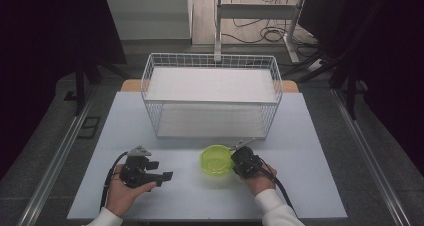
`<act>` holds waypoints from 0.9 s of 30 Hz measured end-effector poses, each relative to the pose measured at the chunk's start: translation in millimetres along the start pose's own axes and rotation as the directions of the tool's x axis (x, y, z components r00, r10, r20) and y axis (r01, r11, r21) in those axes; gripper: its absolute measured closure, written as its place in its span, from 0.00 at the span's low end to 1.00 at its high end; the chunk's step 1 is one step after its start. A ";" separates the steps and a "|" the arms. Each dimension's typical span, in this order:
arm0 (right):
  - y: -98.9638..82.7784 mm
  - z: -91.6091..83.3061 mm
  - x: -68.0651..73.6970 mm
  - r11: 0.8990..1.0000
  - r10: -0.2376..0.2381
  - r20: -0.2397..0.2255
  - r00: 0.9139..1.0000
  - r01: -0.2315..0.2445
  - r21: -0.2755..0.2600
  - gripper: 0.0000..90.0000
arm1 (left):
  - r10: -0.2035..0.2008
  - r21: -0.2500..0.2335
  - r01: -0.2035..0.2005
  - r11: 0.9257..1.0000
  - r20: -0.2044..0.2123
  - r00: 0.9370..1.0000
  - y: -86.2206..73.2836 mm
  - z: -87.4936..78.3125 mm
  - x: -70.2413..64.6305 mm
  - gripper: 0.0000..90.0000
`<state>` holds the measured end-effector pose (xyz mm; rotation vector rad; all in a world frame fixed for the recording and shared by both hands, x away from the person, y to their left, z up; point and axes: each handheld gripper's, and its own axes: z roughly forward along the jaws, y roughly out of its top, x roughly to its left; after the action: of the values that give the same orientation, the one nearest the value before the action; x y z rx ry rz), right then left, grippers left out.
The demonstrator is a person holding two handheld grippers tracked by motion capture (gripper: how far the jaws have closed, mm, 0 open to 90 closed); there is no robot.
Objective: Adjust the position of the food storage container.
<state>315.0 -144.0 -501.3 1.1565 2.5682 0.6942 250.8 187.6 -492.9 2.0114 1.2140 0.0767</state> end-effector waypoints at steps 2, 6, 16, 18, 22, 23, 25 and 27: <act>-1.5 -5.0 -2.9 1.000 -0.006 0.023 1.000 0.006 -0.006 0.99 | 0.002 0.004 -0.002 1.000 -0.003 1.000 0.7 1.3 0.7 0.31; -9.2 -20.4 -13.9 1.000 -0.005 0.053 0.999 0.007 -0.027 0.98 | -0.005 0.000 0.005 1.000 -0.005 1.000 1.4 2.4 1.8 0.31; -36.4 -55.6 -57.9 0.982 0.148 -0.009 0.989 -0.148 -0.118 0.97 | -0.013 -0.007 0.013 1.000 -0.005 1.000 4.3 5.0 0.4 0.31; -40.6 -58.5 -64.5 0.975 0.178 -0.027 0.984 -0.180 -0.131 0.96 | -0.014 -0.009 0.014 1.000 -0.006 1.000 4.9 5.4 -0.3 0.31; -45.2 -60.1 -72.3 0.962 0.218 -0.086 0.972 -0.229 -0.152 0.82 | -0.022 -0.020 0.022 1.000 -0.006 1.000 5.3 4.6 0.3 0.31; -45.5 -60.1 -73.1 0.958 0.222 -0.095 0.971 -0.235 -0.164 0.72 | -0.023 -0.025 0.023 0.999 -0.007 1.000 5.3 4.0 0.5 0.31; -44.9 -60.3 -73.4 0.948 0.235 -0.100 0.967 -0.251 -0.195 0.57 | -0.028 -0.033 0.028 0.999 -0.006 1.000 5.5 2.9 0.9 0.31; -44.0 -61.1 -72.8 0.940 0.238 -0.123 0.964 -0.260 -0.220 0.47 | -0.036 -0.043 0.036 0.998 0.001 0.999 6.1 2.3 1.2 0.31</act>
<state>310.4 -243.7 -469.7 1.4108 2.3515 1.1010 256.8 185.7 -491.1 1.9520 1.2378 0.0845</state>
